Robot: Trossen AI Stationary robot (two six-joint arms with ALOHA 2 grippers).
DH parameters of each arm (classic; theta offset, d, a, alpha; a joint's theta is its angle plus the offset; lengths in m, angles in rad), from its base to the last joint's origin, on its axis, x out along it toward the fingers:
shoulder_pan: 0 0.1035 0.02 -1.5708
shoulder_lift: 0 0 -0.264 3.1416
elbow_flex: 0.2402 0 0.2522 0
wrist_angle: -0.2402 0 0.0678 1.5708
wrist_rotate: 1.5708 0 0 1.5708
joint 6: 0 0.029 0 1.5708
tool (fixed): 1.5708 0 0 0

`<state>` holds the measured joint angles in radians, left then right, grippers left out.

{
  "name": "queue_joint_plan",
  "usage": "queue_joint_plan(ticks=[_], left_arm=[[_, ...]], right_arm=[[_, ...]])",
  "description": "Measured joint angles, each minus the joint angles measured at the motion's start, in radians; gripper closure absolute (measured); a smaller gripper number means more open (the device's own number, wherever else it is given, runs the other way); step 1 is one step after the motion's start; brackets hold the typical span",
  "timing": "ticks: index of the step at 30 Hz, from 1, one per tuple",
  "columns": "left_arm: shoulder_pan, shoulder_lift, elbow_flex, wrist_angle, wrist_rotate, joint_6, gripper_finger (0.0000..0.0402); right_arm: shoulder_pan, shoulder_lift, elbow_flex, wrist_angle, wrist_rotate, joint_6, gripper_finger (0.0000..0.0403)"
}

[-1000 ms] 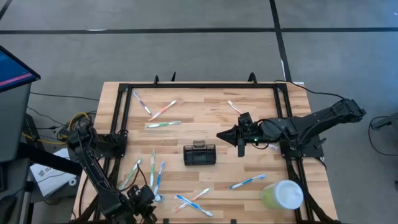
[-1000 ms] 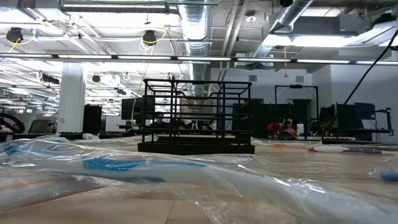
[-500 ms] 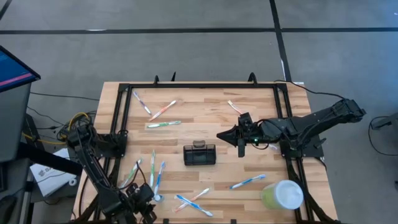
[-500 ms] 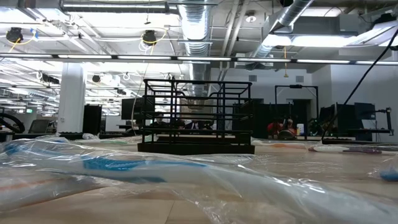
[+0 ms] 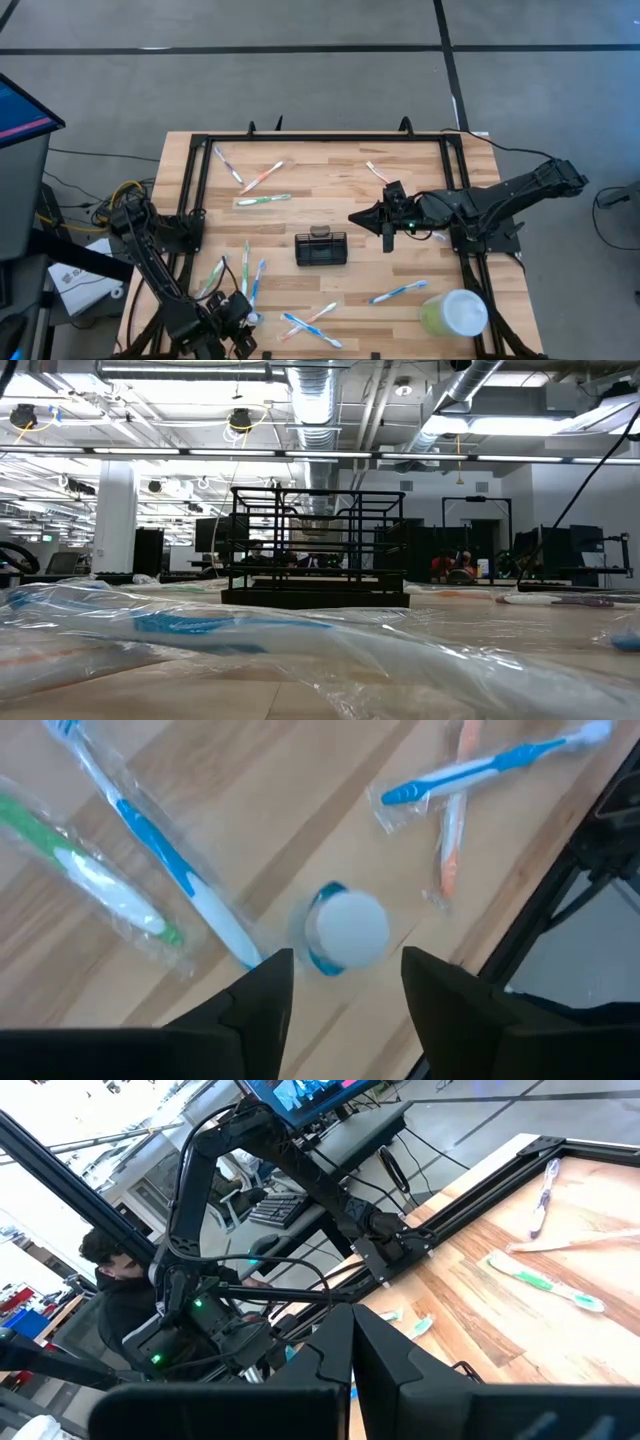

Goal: Pick & Place toothbrushing station
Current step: Put the right mouthwash into the middle section of the mesh organizer

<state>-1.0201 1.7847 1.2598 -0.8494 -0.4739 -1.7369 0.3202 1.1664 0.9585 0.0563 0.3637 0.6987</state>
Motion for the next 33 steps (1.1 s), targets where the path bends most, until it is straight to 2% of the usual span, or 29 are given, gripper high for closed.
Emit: queue_joint_plan(ticks=[10, 15, 33], left_arm=[[0.000, 0.000, 0.000, 0.000, -0.013, 0.017, 0.0220], [0.000, 0.000, 0.000, 0.000, -0.055, 0.021, 0.0220], [0.000, 0.000, -0.002, -0.007, -0.061, 0.022, 0.0220]], right_arm=[[0.000, 0.000, 0.000, 0.000, 0.000, 0.000, 0.0403], [0.000, 0.000, 0.000, 0.000, 0.000, 0.000, 0.0403], [0.000, 0.000, 0.000, 0.000, 0.000, 0.000, 0.0403]])
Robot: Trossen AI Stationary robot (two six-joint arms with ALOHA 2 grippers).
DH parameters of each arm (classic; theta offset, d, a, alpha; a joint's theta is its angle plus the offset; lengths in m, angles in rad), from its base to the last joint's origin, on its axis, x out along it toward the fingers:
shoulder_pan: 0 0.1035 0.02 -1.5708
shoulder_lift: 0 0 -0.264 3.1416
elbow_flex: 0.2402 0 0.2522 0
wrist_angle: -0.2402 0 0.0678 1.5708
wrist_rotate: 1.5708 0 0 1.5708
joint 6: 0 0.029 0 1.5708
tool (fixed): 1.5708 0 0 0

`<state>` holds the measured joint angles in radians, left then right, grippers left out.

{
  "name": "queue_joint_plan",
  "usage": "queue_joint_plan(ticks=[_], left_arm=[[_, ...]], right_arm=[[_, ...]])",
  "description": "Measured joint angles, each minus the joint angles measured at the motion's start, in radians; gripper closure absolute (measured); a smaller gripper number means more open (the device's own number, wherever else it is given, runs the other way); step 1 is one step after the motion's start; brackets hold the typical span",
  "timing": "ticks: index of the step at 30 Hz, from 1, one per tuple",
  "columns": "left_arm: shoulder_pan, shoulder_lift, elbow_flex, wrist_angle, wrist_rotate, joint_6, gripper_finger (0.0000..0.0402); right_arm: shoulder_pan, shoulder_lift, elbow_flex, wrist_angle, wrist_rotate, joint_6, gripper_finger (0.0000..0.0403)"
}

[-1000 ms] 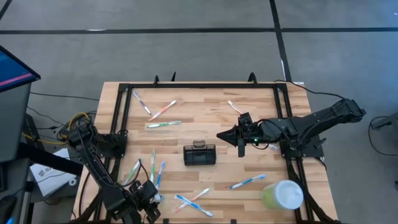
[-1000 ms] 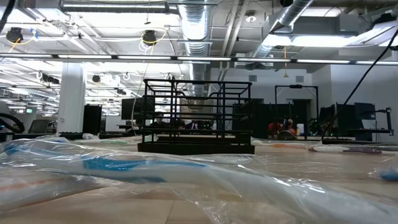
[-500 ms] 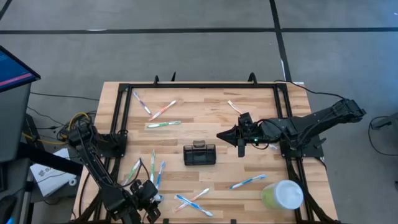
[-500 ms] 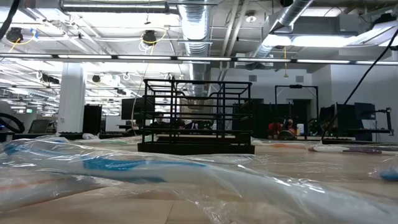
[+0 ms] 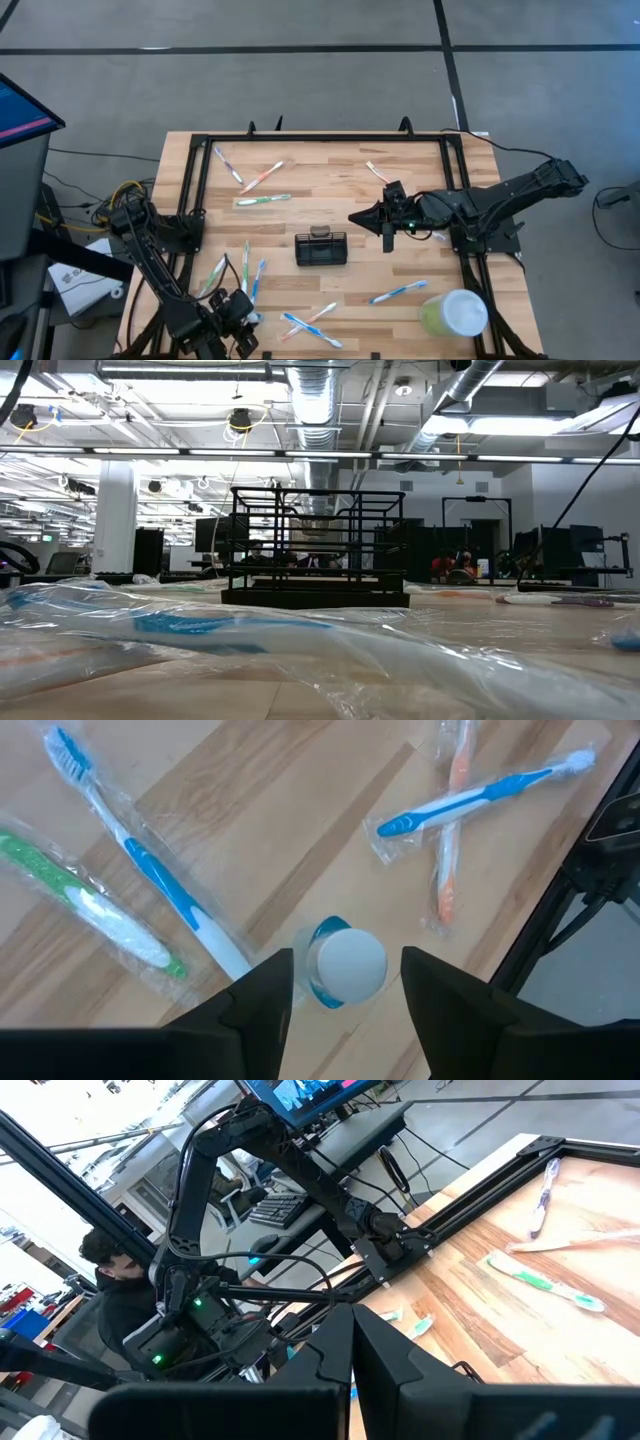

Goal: Pick & Place toothbrushing station
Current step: Put the right mouthwash into the middle section of the mesh organizer

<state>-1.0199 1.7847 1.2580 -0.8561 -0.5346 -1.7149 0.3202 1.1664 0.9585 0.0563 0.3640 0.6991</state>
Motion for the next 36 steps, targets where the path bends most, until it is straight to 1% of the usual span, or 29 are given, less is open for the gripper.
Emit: queue_joint_plan(ticks=[7, 36], left_arm=[[0.000, 0.000, -0.024, 0.010, 0.002, -0.003, 0.0220], [0.014, 0.000, -0.037, 0.028, 0.016, 0.001, 0.0220]], right_arm=[[0.000, 0.000, 0.000, 0.000, 0.000, 0.000, 0.0403], [0.000, 0.000, 0.000, 0.000, 0.000, 0.000, 0.0403]])
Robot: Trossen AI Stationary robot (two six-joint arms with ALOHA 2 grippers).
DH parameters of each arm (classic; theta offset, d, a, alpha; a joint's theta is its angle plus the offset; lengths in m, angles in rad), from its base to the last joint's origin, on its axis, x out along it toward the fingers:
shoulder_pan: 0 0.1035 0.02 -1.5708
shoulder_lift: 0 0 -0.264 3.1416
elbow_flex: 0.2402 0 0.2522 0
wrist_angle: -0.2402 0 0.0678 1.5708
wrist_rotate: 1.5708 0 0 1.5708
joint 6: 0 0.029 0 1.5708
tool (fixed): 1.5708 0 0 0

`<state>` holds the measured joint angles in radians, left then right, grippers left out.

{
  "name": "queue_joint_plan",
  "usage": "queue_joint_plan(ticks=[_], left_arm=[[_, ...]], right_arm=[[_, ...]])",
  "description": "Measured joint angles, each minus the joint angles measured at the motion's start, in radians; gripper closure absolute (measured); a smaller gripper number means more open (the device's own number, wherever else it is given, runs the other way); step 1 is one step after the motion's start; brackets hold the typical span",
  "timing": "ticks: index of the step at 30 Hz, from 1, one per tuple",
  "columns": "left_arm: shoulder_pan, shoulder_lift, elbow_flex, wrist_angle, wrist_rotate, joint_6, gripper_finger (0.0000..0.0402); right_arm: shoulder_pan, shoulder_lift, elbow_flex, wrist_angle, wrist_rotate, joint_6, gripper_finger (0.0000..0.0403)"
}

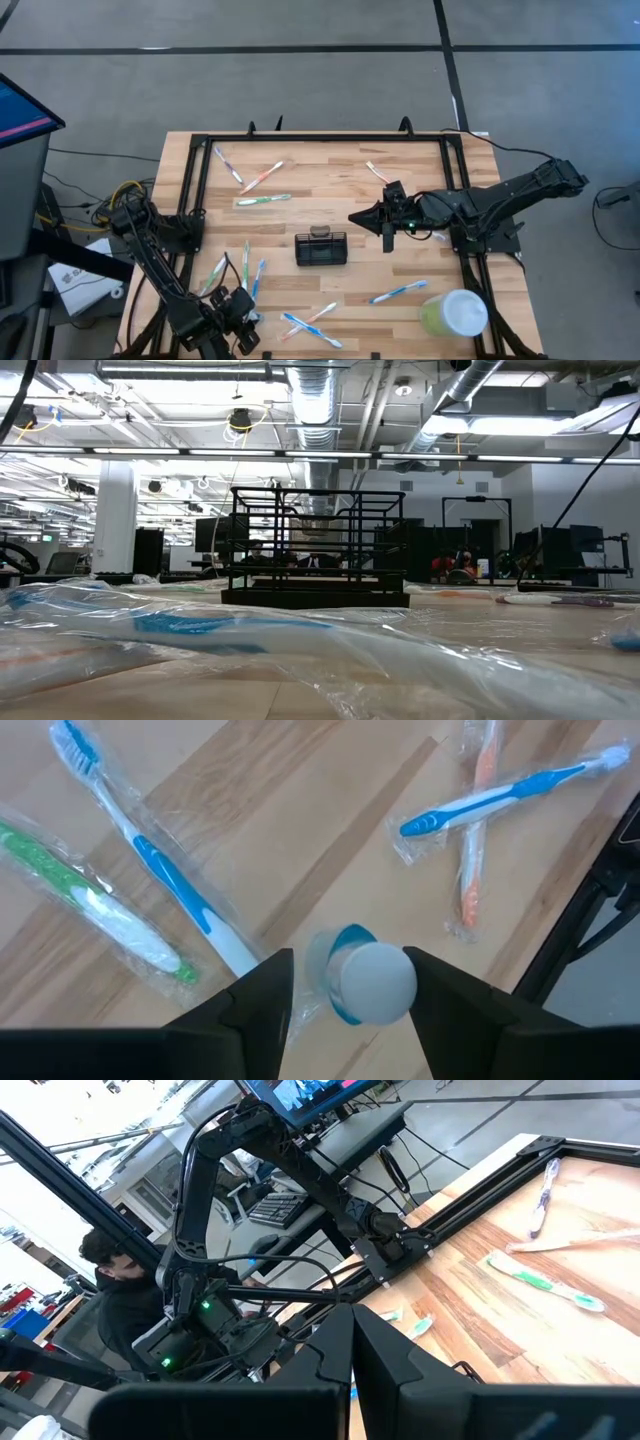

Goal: Pick & Place toothbrushing station
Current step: Put the right mouthwash into the middle section of the mesh organizer

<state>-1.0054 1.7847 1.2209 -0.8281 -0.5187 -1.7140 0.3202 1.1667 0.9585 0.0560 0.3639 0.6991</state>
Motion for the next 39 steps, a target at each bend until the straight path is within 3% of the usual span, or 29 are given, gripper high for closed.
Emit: queue_joint_plan(ticks=[8, 16, 28, 39], left_arm=[[0.000, 0.000, 0.000, 0.007, 0.001, 0.000, 0.0230], [0.000, 0.000, 0.000, 0.017, 0.001, 0.000, 0.0315], [0.044, -0.010, 0.000, 0.025, 0.029, 0.011, 0.0312], [0.197, -0.137, 0.000, 0.024, 0.013, 0.297, 0.0311]], right_arm=[[0.000, 0.000, 0.000, 0.000, 0.000, 0.000, 0.0403], [0.000, 0.000, 0.000, 0.000, 0.000, 0.000, 0.0403], [0.000, 0.000, 0.000, 0.000, 0.000, 0.000, 0.0403], [0.000, 0.000, 0.000, -0.006, 0.000, 0.000, 0.0403]])
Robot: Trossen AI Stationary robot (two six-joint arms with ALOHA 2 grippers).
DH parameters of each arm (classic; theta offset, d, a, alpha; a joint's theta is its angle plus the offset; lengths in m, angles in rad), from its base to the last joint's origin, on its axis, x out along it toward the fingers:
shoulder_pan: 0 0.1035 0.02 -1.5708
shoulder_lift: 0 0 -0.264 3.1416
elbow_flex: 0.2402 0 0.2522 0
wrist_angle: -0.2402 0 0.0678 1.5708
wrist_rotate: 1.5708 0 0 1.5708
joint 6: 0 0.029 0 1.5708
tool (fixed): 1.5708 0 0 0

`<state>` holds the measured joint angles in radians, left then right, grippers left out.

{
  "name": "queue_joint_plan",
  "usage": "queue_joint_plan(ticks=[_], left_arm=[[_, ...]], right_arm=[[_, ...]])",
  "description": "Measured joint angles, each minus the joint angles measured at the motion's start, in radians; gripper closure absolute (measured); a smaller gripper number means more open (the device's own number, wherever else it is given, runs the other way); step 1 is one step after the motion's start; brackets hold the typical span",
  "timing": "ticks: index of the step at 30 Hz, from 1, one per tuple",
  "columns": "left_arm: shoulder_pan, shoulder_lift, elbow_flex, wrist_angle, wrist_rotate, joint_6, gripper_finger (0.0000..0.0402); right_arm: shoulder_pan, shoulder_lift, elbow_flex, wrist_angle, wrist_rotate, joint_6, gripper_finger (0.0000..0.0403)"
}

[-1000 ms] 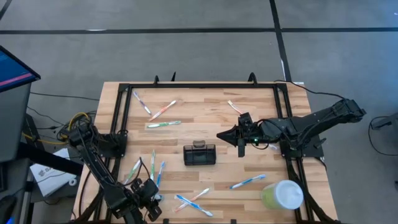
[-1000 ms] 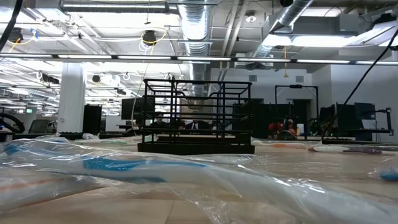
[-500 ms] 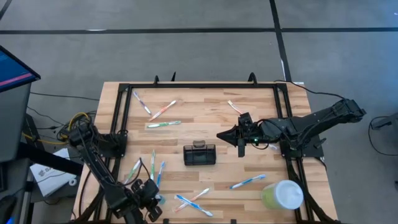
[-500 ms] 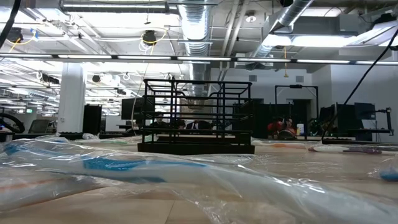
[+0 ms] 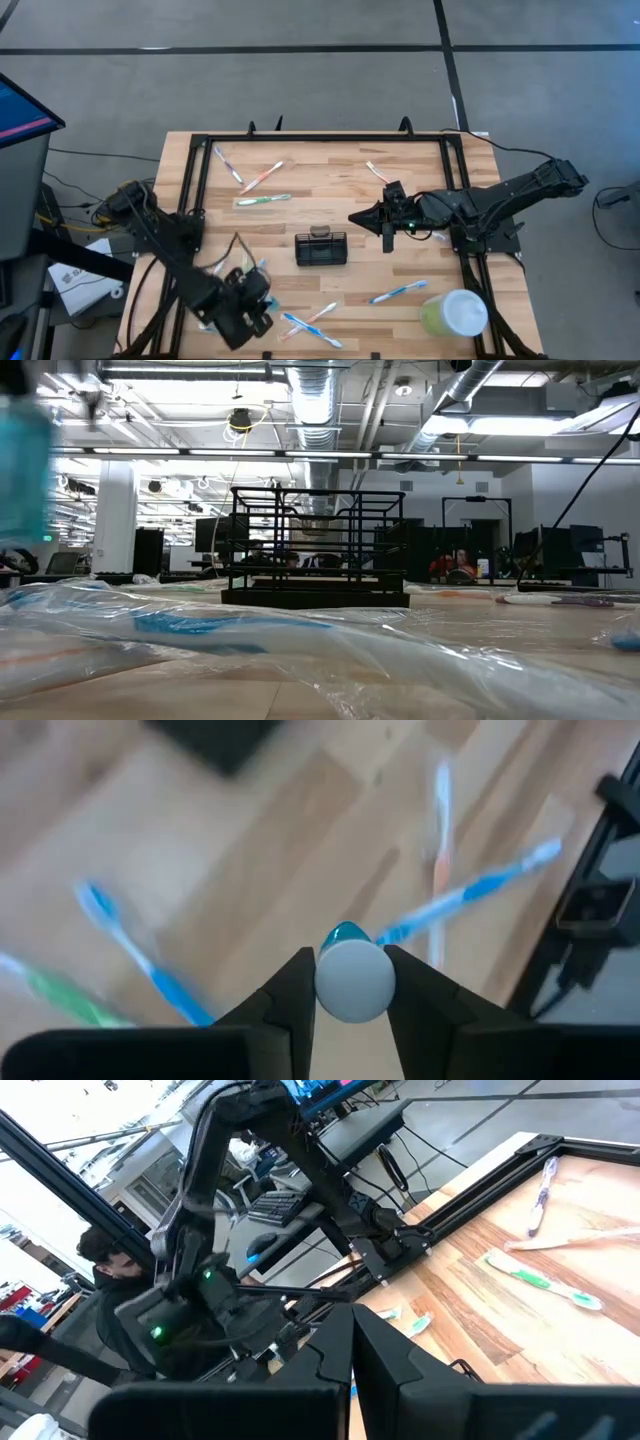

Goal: Pick & Place toothbrushing station
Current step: Put the right mouthwash into the middle section of the mesh organizer

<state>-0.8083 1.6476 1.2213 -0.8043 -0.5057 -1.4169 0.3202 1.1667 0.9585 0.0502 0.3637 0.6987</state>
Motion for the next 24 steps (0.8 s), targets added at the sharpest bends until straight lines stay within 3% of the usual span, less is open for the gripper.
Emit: queue_joint_plan(ticks=[13, 24], left_arm=[[0.331, -0.200, 0.000, 0.052, 0.008, 0.516, 0.0311], [0.570, -0.139, 0.131, 0.149, 0.178, 1.030, 0.0310]], right_arm=[[0.013, 0.000, 0.000, -0.097, -0.027, 0.000, 0.0403], [0.027, -0.006, 0.000, -0.201, -0.026, 0.009, 0.0403]])
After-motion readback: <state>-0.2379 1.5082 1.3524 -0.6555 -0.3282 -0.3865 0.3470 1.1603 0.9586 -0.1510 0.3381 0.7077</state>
